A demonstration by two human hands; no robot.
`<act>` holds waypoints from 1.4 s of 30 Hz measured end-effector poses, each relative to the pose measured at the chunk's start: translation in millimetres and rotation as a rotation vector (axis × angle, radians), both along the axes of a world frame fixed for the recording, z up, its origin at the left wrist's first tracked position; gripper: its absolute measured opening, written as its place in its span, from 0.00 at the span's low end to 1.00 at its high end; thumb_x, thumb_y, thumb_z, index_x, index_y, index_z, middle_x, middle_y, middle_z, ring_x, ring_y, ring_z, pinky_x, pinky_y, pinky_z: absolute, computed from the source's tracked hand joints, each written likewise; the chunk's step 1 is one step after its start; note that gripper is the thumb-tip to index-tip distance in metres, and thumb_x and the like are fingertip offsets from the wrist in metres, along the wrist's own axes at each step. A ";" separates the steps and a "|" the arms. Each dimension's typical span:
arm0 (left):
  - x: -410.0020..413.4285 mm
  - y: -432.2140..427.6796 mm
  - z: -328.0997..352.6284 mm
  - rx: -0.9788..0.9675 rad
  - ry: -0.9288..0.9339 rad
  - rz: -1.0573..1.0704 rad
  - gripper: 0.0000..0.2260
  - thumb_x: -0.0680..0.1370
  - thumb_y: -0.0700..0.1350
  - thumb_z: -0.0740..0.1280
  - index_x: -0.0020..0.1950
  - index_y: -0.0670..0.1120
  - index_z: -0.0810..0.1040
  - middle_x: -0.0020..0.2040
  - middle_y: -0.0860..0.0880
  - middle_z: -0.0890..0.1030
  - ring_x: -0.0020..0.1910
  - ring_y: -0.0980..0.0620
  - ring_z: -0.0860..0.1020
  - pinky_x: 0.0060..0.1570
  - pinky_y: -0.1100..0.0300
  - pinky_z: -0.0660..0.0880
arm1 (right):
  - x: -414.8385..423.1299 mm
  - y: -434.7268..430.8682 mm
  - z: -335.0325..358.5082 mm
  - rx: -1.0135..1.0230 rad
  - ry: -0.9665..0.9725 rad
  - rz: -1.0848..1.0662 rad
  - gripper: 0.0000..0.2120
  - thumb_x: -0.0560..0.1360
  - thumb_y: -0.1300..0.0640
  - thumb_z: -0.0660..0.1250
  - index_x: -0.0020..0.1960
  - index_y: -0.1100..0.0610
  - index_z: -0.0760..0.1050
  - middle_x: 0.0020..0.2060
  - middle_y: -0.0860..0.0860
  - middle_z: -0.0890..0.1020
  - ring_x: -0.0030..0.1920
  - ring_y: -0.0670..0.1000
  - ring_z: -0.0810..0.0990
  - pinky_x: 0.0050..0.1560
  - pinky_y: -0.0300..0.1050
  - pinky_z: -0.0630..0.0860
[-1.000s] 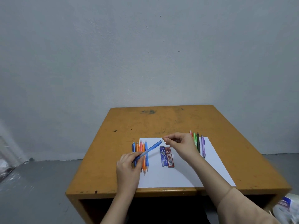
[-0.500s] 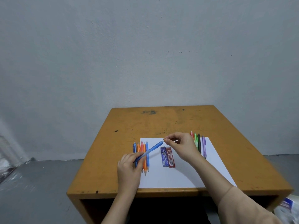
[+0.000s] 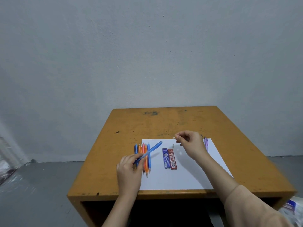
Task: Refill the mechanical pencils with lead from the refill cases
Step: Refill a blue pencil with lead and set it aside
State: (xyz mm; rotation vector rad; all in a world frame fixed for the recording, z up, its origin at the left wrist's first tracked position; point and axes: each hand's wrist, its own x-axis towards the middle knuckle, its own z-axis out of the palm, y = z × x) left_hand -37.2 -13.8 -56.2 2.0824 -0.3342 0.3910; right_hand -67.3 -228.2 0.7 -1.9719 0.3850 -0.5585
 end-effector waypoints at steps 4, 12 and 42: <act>-0.2 0.0 -0.5 -0.006 -0.020 -0.003 0.09 0.74 0.46 0.71 0.53 0.51 0.83 0.44 0.66 0.73 0.48 0.61 0.73 0.47 0.64 0.69 | 5.2 -8.1 -13.5 -0.044 0.096 -0.062 0.05 0.77 0.61 0.67 0.43 0.56 0.79 0.34 0.48 0.79 0.37 0.47 0.77 0.39 0.36 0.72; 0.4 -0.1 -0.6 0.000 -0.013 0.005 0.09 0.74 0.46 0.71 0.54 0.52 0.83 0.44 0.66 0.73 0.48 0.60 0.73 0.48 0.62 0.72 | 14.8 -6.4 -38.5 -0.093 0.213 -0.150 0.08 0.77 0.64 0.64 0.41 0.58 0.78 0.38 0.51 0.80 0.41 0.50 0.77 0.35 0.36 0.67; -6.9 -1.2 6.6 -0.019 0.016 -0.028 0.12 0.74 0.47 0.71 0.57 0.50 0.81 0.45 0.66 0.71 0.48 0.65 0.71 0.45 0.70 0.67 | 1.1 18.9 -26.1 0.045 -0.059 -0.142 0.09 0.78 0.62 0.63 0.54 0.53 0.78 0.41 0.49 0.80 0.45 0.49 0.80 0.38 0.32 0.73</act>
